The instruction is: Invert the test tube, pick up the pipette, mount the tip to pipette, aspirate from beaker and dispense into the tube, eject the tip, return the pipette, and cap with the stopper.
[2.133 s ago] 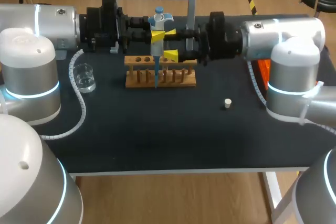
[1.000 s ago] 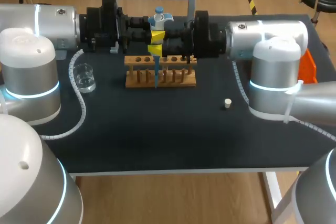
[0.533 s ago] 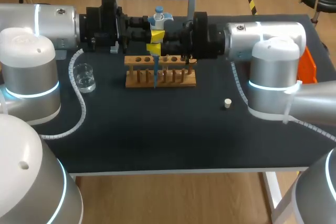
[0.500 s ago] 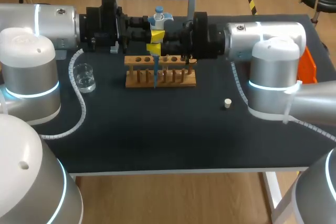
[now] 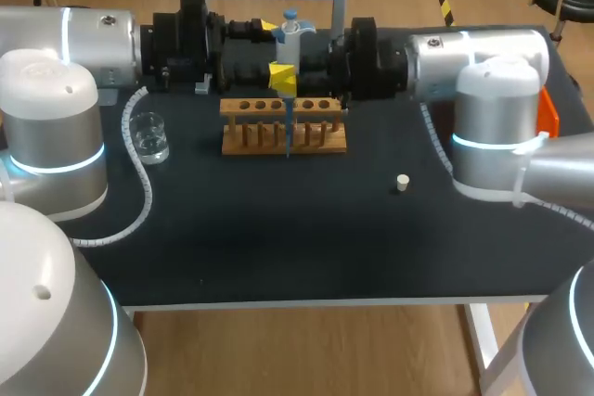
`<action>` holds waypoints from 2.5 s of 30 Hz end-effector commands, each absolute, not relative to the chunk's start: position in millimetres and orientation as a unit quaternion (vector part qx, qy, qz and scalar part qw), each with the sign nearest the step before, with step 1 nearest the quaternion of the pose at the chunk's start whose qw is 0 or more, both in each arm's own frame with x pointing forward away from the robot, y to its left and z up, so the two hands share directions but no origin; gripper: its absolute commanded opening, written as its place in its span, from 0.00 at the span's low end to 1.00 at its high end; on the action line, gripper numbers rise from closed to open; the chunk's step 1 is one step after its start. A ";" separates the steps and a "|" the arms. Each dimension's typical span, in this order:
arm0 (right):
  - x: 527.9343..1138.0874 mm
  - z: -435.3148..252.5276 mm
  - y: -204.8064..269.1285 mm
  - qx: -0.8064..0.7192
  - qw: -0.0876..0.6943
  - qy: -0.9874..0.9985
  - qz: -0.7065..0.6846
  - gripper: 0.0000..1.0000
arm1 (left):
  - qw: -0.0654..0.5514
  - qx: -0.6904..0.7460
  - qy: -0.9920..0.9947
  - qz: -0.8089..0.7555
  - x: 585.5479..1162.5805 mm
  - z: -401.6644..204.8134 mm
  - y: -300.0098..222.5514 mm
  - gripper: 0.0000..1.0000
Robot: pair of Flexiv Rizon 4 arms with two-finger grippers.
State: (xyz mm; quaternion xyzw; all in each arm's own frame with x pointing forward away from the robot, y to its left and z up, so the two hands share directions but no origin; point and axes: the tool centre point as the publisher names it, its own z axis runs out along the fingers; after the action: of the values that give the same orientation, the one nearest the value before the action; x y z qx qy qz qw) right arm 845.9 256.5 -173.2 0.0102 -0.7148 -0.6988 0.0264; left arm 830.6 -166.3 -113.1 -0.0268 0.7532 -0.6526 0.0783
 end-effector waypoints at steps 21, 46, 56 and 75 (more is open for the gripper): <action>885.3 -155.4 124.8 0.072 0.057 -0.722 -0.686 0.00 | 0.079 -0.027 0.753 -0.653 829.4 -112.9 -165.6 1.00; 885.7 -155.2 121.6 0.072 0.057 -0.722 -0.686 0.00 | 0.079 -0.027 0.753 -0.653 829.4 -112.9 -165.6 1.00; 887.1 -130.0 60.3 0.066 0.049 -0.713 -0.696 0.00 | 0.079 -0.027 0.753 -0.653 829.4 -112.9 -165.6 1.00; 918.2 -107.0 -76.5 0.067 0.029 -0.702 -0.709 0.00 | 0.079 -0.027 0.753 -0.653 829.4 -112.9 -165.6 1.00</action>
State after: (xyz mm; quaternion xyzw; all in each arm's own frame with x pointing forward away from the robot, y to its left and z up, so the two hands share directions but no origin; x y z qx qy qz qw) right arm 910.7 -50.3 -105.6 0.0645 -0.7049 -0.7060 0.0231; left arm 830.6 -166.2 -113.1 -0.0268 0.7532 -0.6525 0.0784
